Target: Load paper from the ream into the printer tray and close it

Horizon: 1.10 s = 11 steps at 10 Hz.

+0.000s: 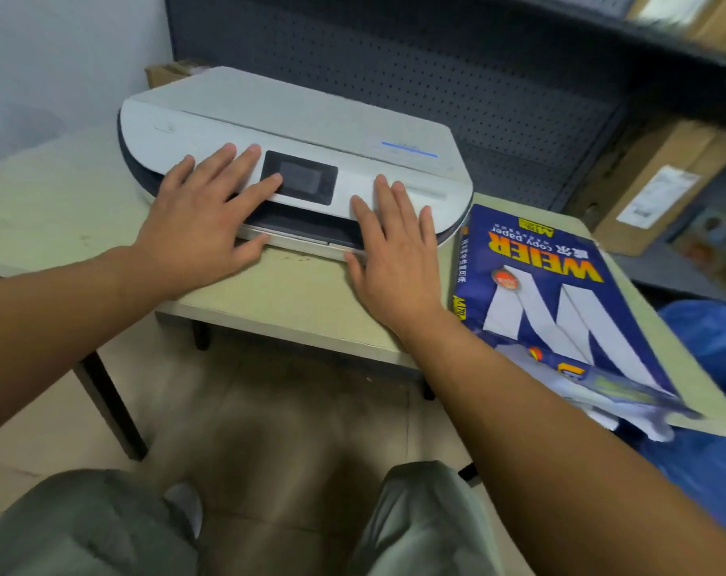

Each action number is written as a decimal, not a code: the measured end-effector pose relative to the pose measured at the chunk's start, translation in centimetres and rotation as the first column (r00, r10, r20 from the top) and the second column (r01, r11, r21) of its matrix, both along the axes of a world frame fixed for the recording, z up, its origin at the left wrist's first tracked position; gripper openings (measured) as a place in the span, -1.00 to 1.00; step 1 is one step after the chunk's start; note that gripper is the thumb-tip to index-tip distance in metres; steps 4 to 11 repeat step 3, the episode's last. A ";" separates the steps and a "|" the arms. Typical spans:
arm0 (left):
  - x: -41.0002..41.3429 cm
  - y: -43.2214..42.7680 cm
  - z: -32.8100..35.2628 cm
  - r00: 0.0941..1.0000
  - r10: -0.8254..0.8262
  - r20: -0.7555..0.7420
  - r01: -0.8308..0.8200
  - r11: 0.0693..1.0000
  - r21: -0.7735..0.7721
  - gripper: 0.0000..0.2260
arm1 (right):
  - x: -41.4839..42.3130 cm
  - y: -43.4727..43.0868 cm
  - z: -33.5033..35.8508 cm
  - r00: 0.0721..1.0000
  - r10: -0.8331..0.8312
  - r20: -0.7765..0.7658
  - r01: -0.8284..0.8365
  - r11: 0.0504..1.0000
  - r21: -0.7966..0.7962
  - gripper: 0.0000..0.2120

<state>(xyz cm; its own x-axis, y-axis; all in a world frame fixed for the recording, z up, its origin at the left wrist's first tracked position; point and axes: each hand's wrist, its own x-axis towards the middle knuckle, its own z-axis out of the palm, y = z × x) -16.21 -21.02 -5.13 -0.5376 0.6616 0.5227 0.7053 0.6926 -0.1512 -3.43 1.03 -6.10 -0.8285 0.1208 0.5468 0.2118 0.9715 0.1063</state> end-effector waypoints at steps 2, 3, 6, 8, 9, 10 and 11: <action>3.9 1.8 3.9 0.992 0.072 0.108 -0.079 0.995 0.059 -0.39 | 2.3 -0.8 3.2 0.993 0.012 0.121 0.002 0.993 -0.116 -0.38; 5.9 2.0 5.6 0.998 0.036 0.058 -0.042 0.994 0.097 -0.40 | 4.6 -1.2 5.3 0.997 -0.024 0.073 0.036 0.985 -0.167 -0.37; 5.9 2.0 5.6 0.998 0.036 0.058 -0.042 0.994 0.097 -0.40 | 4.6 -1.2 5.3 0.997 -0.024 0.073 0.036 0.985 -0.167 -0.37; 5.9 2.0 5.6 0.998 0.036 0.058 -0.042 0.994 0.097 -0.40 | 4.6 -1.2 5.3 0.997 -0.024 0.073 0.036 0.985 -0.167 -0.37; 5.9 2.0 5.6 0.998 0.036 0.058 -0.042 0.994 0.097 -0.40 | 4.6 -1.2 5.3 0.997 -0.024 0.073 0.036 0.985 -0.167 -0.37; 5.9 2.0 5.6 0.998 0.036 0.058 -0.042 0.994 0.097 -0.40 | 4.6 -1.2 5.3 0.997 -0.024 0.073 0.036 0.985 -0.167 -0.37; 5.9 2.0 5.6 0.998 0.036 0.058 -0.042 0.994 0.097 -0.40 | 4.6 -1.2 5.3 0.997 -0.024 0.073 0.036 0.985 -0.167 -0.37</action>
